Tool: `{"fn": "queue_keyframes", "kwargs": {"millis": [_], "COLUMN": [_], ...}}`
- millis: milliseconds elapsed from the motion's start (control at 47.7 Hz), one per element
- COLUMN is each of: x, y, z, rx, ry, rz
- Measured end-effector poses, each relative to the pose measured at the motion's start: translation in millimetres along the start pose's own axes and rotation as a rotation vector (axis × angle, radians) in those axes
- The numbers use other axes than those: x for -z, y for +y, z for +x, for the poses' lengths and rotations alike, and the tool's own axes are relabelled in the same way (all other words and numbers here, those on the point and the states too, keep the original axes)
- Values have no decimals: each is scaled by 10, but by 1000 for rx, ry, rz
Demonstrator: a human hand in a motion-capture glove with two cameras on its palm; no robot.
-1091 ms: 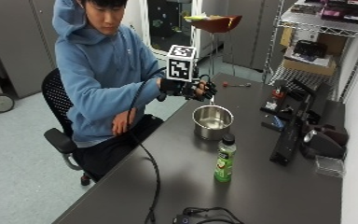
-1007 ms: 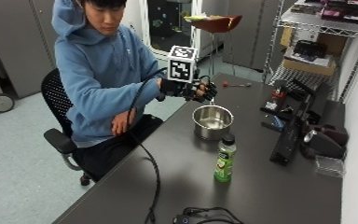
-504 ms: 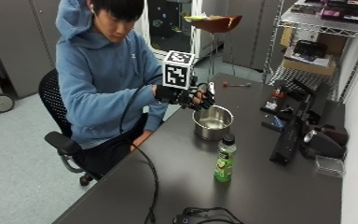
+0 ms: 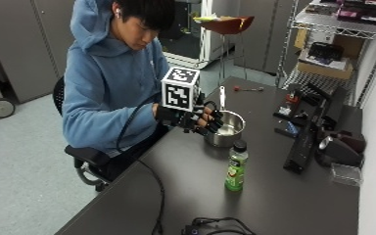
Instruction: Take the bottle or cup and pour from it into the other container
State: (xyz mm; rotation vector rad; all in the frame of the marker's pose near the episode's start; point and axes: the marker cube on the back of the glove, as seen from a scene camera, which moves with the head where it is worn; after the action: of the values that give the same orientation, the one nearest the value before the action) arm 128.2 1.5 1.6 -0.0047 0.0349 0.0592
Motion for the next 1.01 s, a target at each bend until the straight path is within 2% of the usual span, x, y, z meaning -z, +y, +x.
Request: {"fn": "queue_keyframes", "kwargs": {"millis": [357, 692, 1007], "x": [143, -34, -621], "y": [285, 154, -378], "z": [567, 1131, 1391], "rx": [-82, -87, 48], "ry": [-48, -136, -524], "rz": [46, 135, 307]}}
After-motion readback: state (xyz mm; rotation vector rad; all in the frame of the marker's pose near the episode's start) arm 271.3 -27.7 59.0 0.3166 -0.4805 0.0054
